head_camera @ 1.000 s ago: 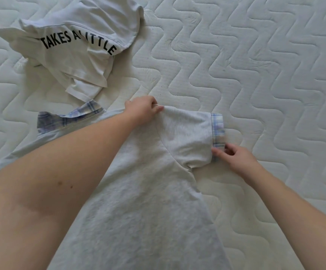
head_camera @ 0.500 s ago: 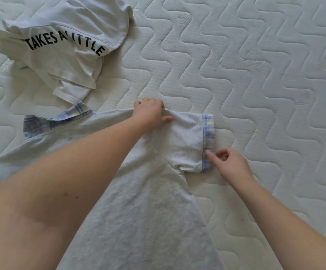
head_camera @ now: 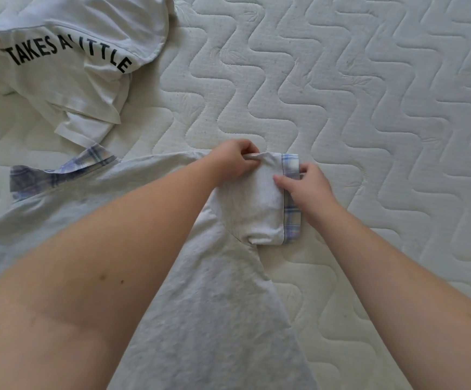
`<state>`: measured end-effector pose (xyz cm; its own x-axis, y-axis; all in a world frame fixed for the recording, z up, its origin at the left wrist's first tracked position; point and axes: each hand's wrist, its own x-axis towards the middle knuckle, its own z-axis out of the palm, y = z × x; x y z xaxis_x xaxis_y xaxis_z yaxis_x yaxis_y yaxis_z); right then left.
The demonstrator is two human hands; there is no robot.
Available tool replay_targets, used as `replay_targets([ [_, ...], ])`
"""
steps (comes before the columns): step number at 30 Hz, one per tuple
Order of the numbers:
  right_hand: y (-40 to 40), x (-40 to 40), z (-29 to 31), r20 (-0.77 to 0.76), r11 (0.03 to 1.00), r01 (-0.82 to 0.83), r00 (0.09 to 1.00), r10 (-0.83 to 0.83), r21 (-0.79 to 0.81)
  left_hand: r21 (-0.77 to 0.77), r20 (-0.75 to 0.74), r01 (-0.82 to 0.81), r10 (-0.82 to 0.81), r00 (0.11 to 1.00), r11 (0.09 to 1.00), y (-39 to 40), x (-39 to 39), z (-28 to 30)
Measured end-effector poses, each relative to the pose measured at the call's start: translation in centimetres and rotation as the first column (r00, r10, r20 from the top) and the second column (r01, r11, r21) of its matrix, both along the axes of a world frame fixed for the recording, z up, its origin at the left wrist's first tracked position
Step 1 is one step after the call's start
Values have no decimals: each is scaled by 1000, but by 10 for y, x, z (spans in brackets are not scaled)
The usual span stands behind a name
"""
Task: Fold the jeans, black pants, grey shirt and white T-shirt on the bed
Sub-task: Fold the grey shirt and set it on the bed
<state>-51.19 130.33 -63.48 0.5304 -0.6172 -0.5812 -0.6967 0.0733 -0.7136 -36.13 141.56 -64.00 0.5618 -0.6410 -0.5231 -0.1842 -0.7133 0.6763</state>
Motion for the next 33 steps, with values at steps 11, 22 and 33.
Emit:
replay_targets([
  [11,-3,-26,1,75,962,-121,992,106,245,235,168,209,-252,953,949,-30,-1,8],
  [22,20,-61,8,12,925,-132,991,137,357,169,62,106,-118,991,980,-26,-1,2],
  [33,33,-89,-3,-384,897,-238,919,84,-373,191,123,123,-148,981,974,-29,-3,-2],
])
